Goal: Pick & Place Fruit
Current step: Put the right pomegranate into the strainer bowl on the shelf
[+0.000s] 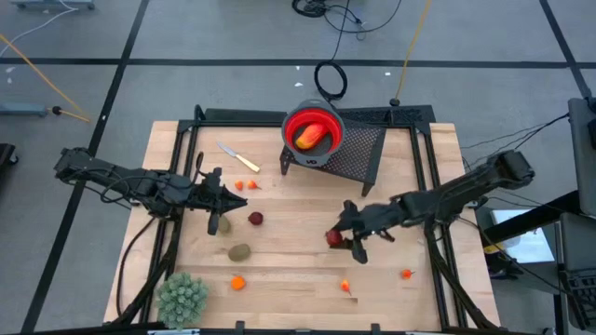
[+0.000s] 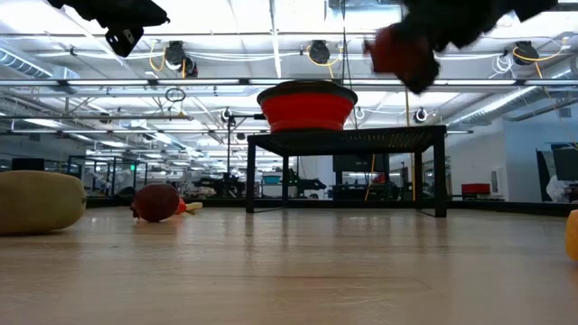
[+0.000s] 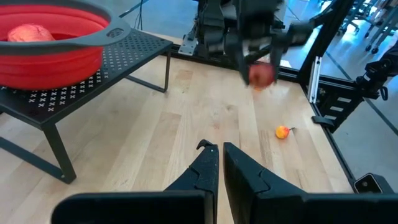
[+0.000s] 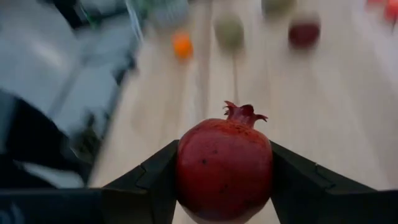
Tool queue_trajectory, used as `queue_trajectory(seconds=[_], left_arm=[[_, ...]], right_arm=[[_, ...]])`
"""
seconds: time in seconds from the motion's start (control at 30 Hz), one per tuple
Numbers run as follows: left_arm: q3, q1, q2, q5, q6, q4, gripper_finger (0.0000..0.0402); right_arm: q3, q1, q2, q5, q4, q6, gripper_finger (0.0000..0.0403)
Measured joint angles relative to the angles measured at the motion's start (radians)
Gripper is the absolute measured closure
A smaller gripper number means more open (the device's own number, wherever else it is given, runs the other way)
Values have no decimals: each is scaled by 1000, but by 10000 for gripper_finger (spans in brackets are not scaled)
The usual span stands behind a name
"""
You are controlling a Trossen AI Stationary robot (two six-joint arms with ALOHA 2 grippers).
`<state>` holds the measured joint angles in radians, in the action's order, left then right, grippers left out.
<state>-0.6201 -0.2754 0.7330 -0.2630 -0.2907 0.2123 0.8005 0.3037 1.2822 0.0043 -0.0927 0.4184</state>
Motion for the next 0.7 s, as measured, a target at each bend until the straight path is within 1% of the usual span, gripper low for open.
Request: queue_trajectory(seconds=[0.2, 0.4, 0.57, 0.7], left_arm=[[0, 0, 0, 1, 0, 0, 380], [0, 0, 0, 2, 0, 0, 380], [0, 0, 0, 3, 1, 0, 380], [0, 0, 0, 3, 6, 0, 380]], right_arm=[[0, -32, -99, 105, -220, -10, 206], [0, -74, -141, 100, -429, -11, 208], [0, -89, -146, 99, -524, -11, 206], [0, -89, -146, 99, -527, -11, 207]])
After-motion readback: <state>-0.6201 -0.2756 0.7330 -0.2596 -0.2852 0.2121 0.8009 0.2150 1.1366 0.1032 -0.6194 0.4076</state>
